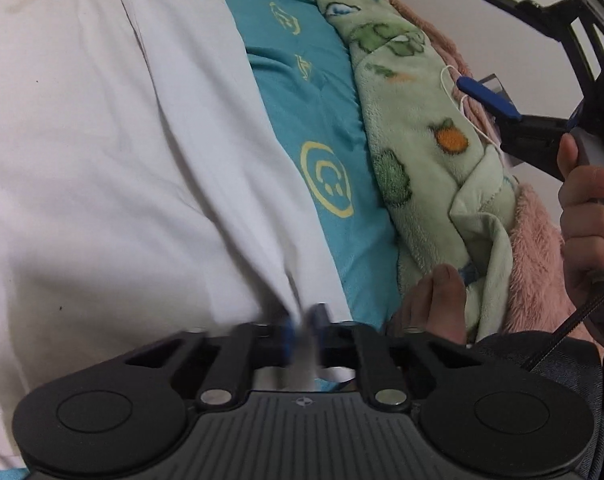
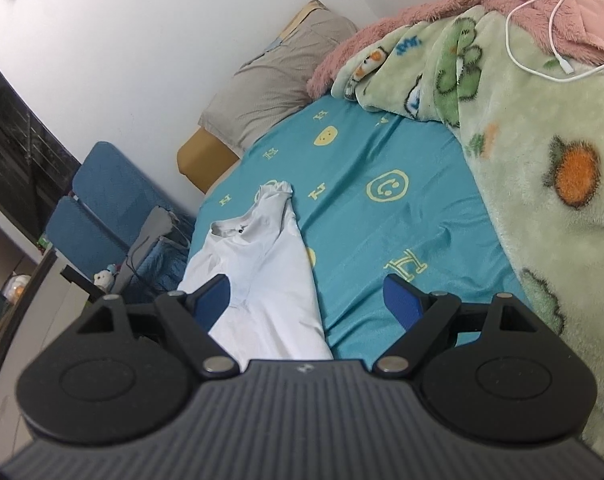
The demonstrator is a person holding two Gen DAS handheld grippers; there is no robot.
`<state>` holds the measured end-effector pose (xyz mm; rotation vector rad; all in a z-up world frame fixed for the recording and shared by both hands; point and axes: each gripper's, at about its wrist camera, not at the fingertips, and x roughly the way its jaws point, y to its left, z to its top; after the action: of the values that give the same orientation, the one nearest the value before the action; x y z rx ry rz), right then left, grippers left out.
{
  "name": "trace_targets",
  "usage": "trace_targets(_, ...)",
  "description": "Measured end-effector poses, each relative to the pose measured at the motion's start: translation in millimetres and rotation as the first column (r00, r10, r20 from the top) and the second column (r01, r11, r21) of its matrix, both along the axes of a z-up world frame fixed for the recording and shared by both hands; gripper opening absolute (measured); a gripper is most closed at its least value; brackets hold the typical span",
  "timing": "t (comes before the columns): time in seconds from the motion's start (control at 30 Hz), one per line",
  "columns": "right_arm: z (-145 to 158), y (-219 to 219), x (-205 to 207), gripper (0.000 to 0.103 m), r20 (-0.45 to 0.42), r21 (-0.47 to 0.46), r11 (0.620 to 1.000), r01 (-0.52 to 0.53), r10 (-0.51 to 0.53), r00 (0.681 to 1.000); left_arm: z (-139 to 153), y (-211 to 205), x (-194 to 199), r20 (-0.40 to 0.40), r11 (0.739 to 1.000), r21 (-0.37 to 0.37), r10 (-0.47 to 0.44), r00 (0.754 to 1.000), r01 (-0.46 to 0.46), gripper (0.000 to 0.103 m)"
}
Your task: Fold clothes
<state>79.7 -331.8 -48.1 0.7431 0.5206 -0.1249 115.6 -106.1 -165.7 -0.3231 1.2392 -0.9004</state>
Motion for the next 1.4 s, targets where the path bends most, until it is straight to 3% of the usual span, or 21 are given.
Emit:
trace_targets(0.17,0,4,2,0.085,-0.009,-0.014,1.0,-0.01,0.01,1.0,35,32,0,0.0,0.996,-0.075,0.051,0.999,-0.051,0.002)
trace_targets(0.3,-2,7,7,0.085,-0.031,-0.022,0.999,-0.024,0.023,0.999,63,70,-2,0.002,0.992,-0.084,0.099,0.995,-0.098,0.001)
trace_targets(0.37,-2,9,10,0.085,-0.045,-0.026,0.999,-0.031,0.029,0.999,66,88,-3,-0.007,0.99,-0.056,0.133,0.991,-0.133,0.001)
trace_targets(0.53,1,19,13,0.085,-0.064,-0.056,0.997,-0.052,0.048,0.997,45,109,-3,0.015,0.974,0.142,0.174,0.985,-0.175,0.002)
trace_targets(0.63,4,28,13,0.085,-0.066,-0.084,0.994,-0.074,0.068,0.995,34,118,13,-0.04,0.967,0.156,0.209,0.977,-0.2,0.004)
trace_targets(0.73,7,35,15,0.085,-0.069,-0.11,0.99,-0.092,0.084,0.994,37,115,64,0.013,0.95,0.143,0.278,0.961,-0.277,0.029)
trace_targets(0.77,8,38,17,0.085,-0.069,-0.119,0.988,-0.098,0.09,0.993,38,114,80,0.031,0.943,0.138,0.301,0.953,-0.302,0.047)
trace_targets(0.8,8,42,19,0.085,-0.071,-0.126,0.986,-0.106,0.098,0.993,38,113,97,0.048,0.936,0.132,0.323,0.945,-0.327,0.056)
trace_targets(1.07,-7,74,51,0.085,-0.072,-0.107,0.985,-0.132,0.124,0.99,45,104,231,0.18,0.856,0.071,0.494,0.851,-0.512,0.065)
trace_targets(1.27,-32,90,85,0.084,-0.119,-0.102,0.981,-0.166,0.154,0.981,22,70,334,0.262,0.76,0.042,0.618,0.741,-0.649,0.067)
trace_targets(1.4,-43,89,101,0.085,-0.145,-0.117,0.981,-0.153,0.136,0.98,9,53,365,0.303,0.707,-0.018,0.677,0.67,-0.707,0.061)
